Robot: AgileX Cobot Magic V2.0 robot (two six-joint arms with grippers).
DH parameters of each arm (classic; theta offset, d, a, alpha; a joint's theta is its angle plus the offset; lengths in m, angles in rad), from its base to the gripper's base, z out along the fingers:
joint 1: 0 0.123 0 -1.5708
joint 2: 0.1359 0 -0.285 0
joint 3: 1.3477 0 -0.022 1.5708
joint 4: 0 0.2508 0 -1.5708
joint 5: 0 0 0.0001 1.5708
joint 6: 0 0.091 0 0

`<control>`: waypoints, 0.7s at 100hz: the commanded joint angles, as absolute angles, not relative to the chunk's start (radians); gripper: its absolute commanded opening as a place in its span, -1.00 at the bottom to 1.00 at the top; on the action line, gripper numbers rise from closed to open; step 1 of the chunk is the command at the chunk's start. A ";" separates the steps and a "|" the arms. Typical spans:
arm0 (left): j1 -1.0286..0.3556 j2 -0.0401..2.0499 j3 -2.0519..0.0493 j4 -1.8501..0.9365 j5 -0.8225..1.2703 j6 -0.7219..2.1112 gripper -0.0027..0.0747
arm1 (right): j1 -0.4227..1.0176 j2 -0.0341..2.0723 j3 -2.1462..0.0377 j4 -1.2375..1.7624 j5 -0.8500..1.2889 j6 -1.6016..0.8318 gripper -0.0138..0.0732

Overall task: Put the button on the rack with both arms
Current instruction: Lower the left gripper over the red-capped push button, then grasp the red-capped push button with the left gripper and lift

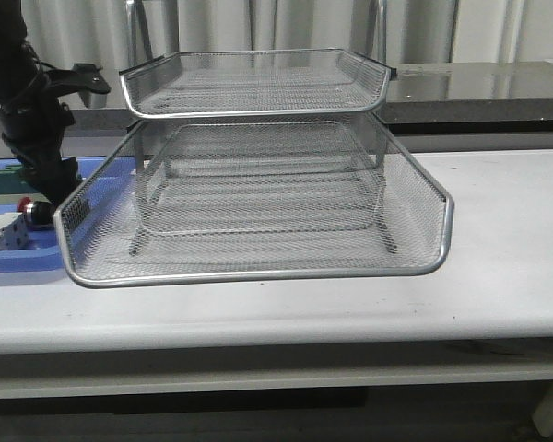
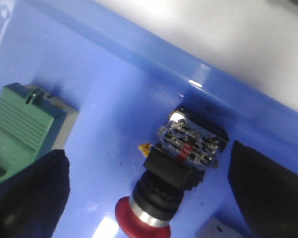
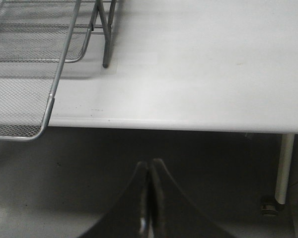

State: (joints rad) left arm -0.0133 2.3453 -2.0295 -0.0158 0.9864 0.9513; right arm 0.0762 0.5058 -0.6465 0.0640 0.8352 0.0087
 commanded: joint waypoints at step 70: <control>-0.010 2.357 -2.058 -0.026 0.953 0.951 0.67 | 0.069 0.508 -0.678 0.060 0.775 0.000 -0.85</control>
State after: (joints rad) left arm -0.0133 2.4016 -2.0353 -0.0144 0.9781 0.9518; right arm 0.0762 0.5058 -0.6465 0.0640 0.8352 0.0087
